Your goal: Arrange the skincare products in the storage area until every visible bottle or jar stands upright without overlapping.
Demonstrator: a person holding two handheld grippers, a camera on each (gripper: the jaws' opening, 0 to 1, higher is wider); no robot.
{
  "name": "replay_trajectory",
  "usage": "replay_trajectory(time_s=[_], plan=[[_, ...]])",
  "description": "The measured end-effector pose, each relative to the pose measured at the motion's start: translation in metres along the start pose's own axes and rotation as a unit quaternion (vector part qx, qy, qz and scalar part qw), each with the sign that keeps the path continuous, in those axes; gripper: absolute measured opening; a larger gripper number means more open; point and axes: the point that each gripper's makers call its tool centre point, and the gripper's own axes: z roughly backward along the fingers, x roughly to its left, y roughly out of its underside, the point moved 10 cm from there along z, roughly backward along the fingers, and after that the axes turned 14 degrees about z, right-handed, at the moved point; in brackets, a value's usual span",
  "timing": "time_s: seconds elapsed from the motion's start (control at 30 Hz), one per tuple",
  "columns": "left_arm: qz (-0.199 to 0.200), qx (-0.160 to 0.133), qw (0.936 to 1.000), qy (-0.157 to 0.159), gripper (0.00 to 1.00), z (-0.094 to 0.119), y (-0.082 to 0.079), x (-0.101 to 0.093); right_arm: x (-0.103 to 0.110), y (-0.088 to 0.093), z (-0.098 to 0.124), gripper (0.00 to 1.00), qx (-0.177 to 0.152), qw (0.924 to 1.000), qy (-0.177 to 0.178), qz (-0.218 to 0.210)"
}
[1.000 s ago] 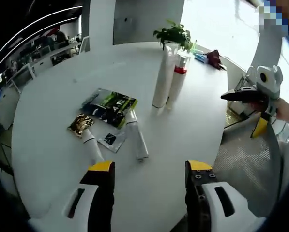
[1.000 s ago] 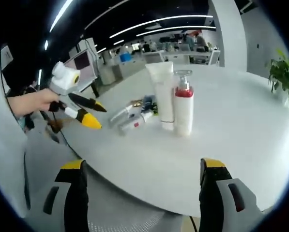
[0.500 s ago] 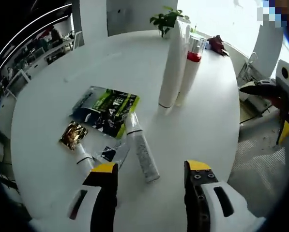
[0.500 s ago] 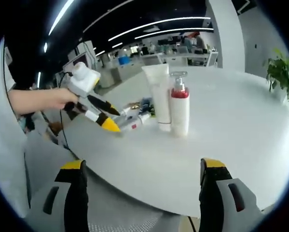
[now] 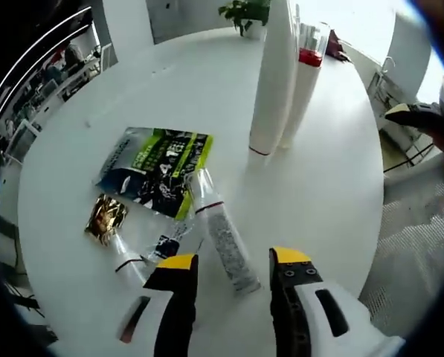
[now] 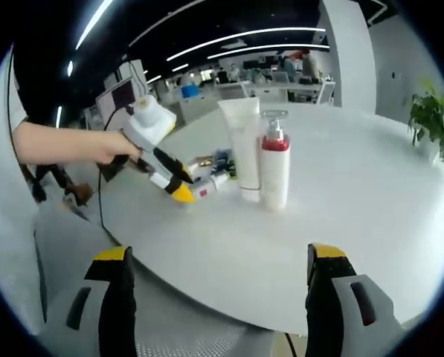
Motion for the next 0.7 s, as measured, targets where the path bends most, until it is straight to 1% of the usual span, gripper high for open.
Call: replay_trajectory(time_s=[0.07,0.2,0.23,0.33,0.4,0.47,0.63,0.7], plan=[[-0.006,0.006,1.0000,0.000,0.39,-0.003,-0.002,0.002,0.000,0.000,0.000,0.96,0.000,1.0000,0.001,0.000],[-0.013,0.018,0.9998,-0.004,0.36,-0.007,-0.010,0.000,0.000,0.000,0.000,0.96,-0.001,1.0000,0.002,-0.001],[-0.014,0.033,0.9993,-0.006,0.34,-0.008,-0.012,0.001,0.000,0.000,0.000,0.96,0.000,1.0000,0.002,-0.001],[-0.015,0.046,0.9988,-0.006,0.33,-0.013,-0.016,0.003,0.000,0.000,0.000,0.95,0.000,1.0000,0.002,-0.001],[-0.022,0.057,0.9981,-0.008,0.31,-0.016,-0.014,0.003,-0.001,0.000,0.000,0.95,0.000,1.0000,0.003,-0.003],[-0.024,0.065,0.9975,-0.010,0.28,-0.014,-0.012,-0.002,-0.001,0.000,0.001,0.95,-0.002,1.0000,0.004,-0.004],[-0.020,0.073,0.9971,-0.012,0.27,-0.018,-0.011,0.005,-0.001,0.000,0.001,0.95,-0.001,1.0000,0.005,-0.005],[-0.015,0.075,0.9970,-0.012,0.25,-0.017,-0.011,0.006,-0.001,0.000,0.001,0.95,-0.001,1.0000,0.006,-0.005]])
